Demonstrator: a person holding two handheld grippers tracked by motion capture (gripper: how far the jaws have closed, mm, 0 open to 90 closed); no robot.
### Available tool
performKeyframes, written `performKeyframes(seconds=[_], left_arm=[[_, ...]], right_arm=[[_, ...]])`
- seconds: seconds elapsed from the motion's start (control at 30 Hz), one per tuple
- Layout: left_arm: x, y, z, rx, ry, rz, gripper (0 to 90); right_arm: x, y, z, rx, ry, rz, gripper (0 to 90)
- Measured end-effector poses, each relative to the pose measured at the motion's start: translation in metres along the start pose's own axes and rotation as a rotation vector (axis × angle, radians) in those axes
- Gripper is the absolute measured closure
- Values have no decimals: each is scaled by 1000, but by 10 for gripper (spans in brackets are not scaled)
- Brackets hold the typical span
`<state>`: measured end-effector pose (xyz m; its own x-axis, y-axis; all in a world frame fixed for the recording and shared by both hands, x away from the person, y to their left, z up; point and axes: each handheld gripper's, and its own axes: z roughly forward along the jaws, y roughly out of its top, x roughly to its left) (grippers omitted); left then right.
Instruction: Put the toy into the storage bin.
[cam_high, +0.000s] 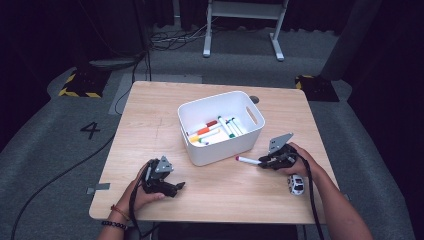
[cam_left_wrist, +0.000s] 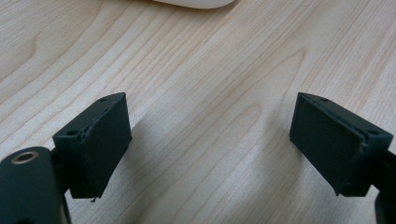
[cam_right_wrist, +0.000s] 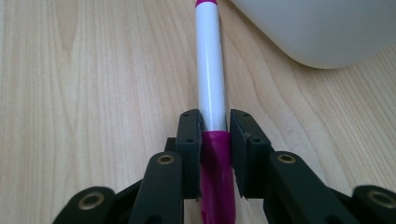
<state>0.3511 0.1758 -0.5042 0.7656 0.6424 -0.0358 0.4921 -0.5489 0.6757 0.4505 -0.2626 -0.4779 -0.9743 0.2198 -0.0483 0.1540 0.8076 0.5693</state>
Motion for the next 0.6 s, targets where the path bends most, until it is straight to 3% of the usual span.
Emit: performKeyframes(seconds=[0.23, 0.33, 0.47, 0.5, 0.6], left_arm=[[0, 0, 0, 0, 0, 0, 128], [0, 0, 0, 0, 0, 0, 128], [0, 0, 0, 0, 0, 0, 128], [0, 0, 0, 0, 0, 0, 127], [0, 0, 0, 0, 0, 0, 127]], right_arm=[[8, -1, -19, -62, 14, -5, 747], [12, 0, -27, -96, -2, -38, 747], [20, 6, -40, -123, -23, -35, 747], [21, 8, -43, -139, -39, -57, 747], [26, 13, -53, -166, -48, -63, 747]])
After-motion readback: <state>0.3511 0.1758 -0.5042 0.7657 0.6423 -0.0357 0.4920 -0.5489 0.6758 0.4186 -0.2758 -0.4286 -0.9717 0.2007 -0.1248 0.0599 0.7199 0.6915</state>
